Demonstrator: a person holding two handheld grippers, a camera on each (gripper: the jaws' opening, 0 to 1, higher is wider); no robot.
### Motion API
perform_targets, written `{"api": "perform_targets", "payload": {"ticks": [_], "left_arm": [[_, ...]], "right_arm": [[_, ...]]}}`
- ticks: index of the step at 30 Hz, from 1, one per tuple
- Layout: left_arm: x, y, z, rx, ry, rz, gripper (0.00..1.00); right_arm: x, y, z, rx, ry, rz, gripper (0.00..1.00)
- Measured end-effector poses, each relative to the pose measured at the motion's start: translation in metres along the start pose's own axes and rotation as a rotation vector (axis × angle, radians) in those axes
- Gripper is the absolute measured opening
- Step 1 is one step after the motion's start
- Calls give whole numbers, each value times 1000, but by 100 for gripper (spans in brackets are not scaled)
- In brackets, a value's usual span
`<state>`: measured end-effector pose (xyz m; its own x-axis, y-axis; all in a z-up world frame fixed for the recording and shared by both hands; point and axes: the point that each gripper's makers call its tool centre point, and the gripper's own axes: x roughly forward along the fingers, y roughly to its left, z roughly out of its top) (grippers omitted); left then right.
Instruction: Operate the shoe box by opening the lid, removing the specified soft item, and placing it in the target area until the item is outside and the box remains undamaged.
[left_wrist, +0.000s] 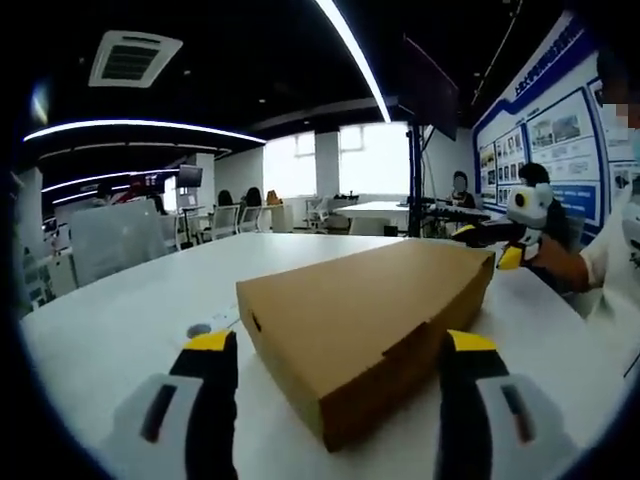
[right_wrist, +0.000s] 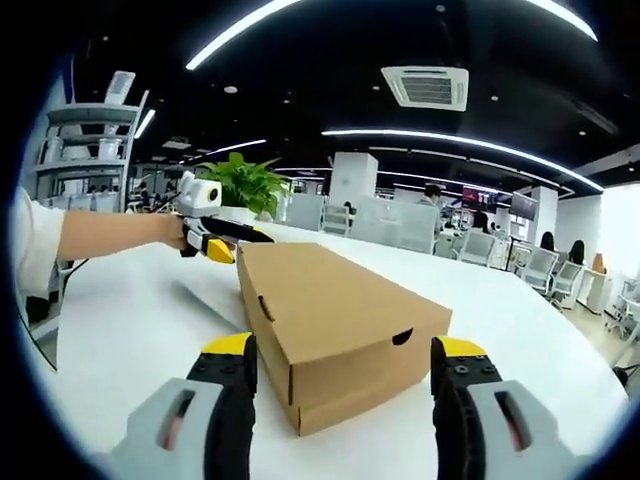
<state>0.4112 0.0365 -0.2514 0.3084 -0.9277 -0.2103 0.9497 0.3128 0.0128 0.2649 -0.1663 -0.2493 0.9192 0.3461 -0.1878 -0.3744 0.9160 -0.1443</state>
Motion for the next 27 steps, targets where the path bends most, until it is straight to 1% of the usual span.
{"api": "perform_targets", "payload": {"ticks": [2, 5, 6, 7, 8, 9, 11, 12, 14, 17, 22, 27], "left_arm": [[0, 0, 0, 1, -1, -1, 86], [0, 0, 0, 3, -1, -3, 86], [2, -1, -2, 6, 10, -3, 86], [3, -1, -6, 6, 26, 0, 86], [3, -1, -6, 5, 25, -1, 85], [3, -1, -6, 0, 23, -3, 84], [3, -2, -7, -6, 21, -8, 78], [3, -2, -9, -12, 22, -11, 76], [3, -3, -10, -19, 23, -16, 78], [4, -2, -10, -33, 18, -12, 77], [8, -7, -11, -15, 29, -26, 76], [10, -7, -10, -12, 30, -26, 77]], "right_arm": [[0, 0, 0, -3, -2, -4, 73], [1, 1, 0, -4, -3, -3, 77], [6, 3, -1, 8, 3, 8, 78], [14, 3, -5, 33, 23, 20, 78], [14, 3, -6, 32, 22, 20, 79], [15, 3, -6, 30, 24, 22, 79], [16, 3, -7, 27, 28, 24, 80], [19, 0, -10, 28, 38, 23, 80], [19, -2, -10, 37, 37, 25, 80], [22, -3, -12, 57, 43, 28, 82], [28, -2, -12, 64, 43, 40, 82], [30, 0, -11, 57, 37, 47, 83]]}}
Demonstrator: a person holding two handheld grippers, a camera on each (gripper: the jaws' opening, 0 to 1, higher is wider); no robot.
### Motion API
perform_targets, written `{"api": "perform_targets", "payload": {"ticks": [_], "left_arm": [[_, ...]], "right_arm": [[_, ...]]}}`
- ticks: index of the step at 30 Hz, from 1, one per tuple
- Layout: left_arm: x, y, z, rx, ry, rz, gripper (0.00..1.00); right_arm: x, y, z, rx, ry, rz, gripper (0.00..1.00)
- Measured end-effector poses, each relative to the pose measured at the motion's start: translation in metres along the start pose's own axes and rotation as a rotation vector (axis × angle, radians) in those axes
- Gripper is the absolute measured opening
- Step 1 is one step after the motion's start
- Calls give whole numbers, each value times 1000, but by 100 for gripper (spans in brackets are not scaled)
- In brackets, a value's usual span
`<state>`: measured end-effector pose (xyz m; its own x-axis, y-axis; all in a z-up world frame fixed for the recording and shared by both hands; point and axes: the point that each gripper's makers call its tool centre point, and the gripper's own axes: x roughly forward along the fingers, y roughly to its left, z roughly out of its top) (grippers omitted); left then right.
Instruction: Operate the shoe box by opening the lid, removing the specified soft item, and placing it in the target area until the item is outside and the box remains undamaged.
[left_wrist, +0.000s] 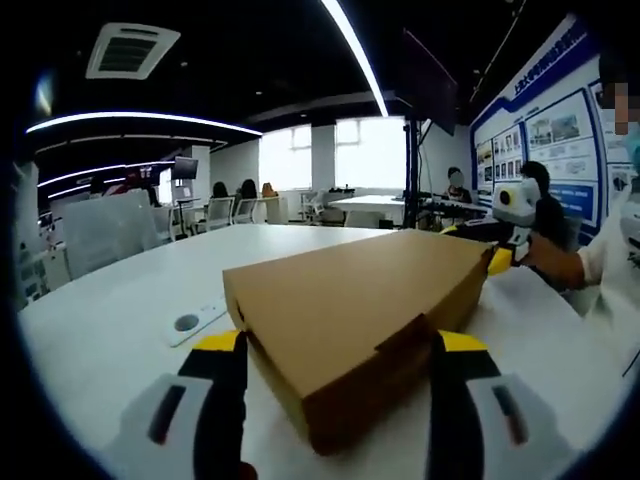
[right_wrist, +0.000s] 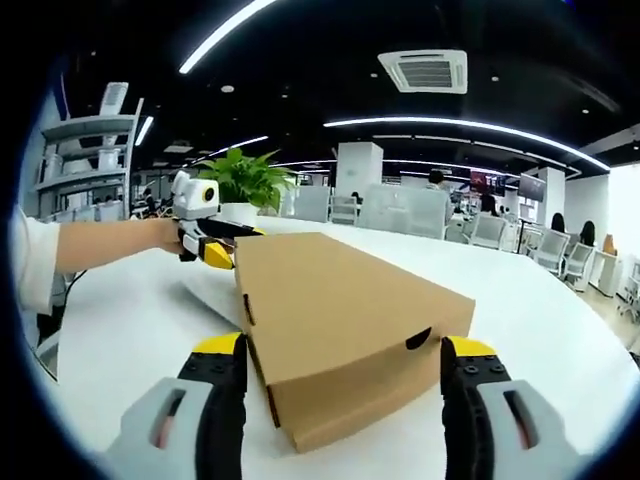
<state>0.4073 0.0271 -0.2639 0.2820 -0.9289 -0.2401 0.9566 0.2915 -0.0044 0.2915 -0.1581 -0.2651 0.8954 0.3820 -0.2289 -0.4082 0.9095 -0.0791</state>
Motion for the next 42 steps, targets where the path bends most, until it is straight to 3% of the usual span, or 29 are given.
{"api": "perform_targets", "payload": {"ticks": [23, 42], "left_arm": [[-1, -4, -1, -16, -16, -3, 75], [-1, -4, -1, -28, 8, 22, 74]], "right_arm": [[2, 4, -1, -20, -1, -12, 82], [2, 0, -2, -32, 17, 25, 80]]}}
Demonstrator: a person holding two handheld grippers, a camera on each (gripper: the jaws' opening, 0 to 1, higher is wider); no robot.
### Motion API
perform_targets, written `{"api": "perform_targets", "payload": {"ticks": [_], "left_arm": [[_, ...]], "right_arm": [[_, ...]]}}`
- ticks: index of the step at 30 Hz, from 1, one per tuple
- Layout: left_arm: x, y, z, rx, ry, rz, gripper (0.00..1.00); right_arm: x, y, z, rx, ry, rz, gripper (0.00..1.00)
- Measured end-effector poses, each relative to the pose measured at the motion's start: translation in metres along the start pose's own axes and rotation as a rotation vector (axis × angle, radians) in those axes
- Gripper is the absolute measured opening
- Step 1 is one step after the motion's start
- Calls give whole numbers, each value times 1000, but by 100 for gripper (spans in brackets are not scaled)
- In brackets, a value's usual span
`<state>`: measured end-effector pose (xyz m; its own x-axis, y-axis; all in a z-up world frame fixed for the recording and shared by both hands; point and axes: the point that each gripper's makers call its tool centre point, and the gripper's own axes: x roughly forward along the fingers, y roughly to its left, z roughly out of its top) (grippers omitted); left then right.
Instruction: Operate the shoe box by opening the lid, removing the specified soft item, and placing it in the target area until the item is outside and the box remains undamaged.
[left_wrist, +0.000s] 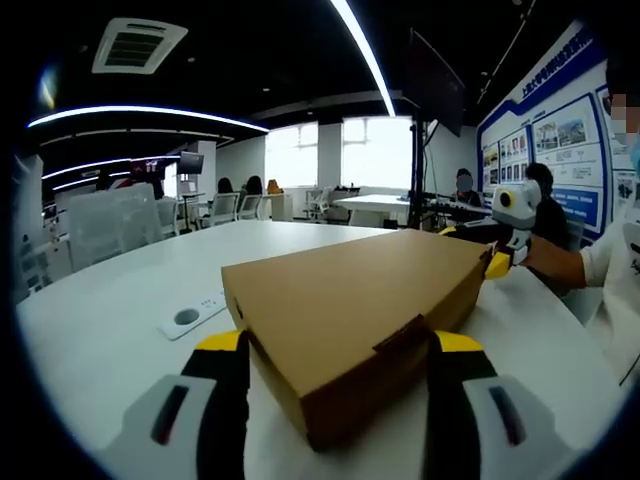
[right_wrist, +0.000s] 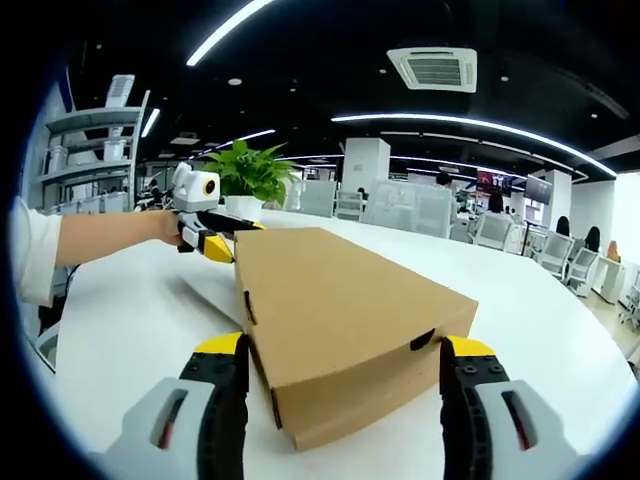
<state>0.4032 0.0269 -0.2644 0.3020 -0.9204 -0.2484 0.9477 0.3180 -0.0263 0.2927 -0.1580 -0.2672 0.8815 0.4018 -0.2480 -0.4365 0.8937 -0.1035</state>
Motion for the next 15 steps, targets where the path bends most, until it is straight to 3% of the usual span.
{"api": "perform_targets", "payload": {"ticks": [15], "left_arm": [[-2, -2, -1, -5, -2, 15, 74]], "right_arm": [[1, 1, 0, -3, -9, 11, 80]]}}
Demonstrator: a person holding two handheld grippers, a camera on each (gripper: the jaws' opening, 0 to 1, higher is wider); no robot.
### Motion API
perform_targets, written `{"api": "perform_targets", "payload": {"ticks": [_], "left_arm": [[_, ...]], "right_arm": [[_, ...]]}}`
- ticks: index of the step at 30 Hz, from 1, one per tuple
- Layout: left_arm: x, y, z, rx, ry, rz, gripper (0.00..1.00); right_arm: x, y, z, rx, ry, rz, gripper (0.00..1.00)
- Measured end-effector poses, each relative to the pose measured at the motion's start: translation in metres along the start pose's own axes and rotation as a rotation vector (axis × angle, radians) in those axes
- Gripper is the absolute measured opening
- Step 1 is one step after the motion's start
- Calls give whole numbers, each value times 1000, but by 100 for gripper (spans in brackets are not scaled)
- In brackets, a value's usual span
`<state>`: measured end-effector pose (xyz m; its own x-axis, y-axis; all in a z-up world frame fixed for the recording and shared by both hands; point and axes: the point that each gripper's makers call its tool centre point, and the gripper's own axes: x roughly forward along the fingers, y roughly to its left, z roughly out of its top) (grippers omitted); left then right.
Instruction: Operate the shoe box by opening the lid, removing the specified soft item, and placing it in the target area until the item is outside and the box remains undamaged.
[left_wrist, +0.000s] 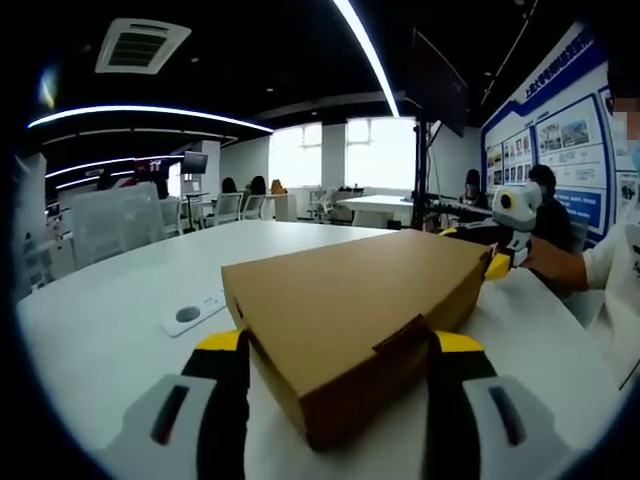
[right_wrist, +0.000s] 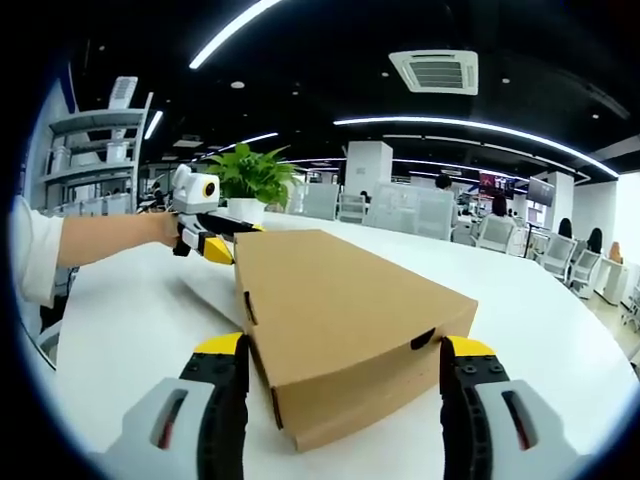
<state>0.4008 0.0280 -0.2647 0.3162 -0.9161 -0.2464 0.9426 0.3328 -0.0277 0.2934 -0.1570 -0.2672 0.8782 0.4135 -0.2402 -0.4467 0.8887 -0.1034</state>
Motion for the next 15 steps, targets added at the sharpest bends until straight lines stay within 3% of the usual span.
{"api": "perform_targets", "payload": {"ticks": [15], "left_arm": [[-3, -5, -1, -6, -6, 30, 73]], "right_arm": [[0, -2, 0, -7, -10, 25, 81]]}}
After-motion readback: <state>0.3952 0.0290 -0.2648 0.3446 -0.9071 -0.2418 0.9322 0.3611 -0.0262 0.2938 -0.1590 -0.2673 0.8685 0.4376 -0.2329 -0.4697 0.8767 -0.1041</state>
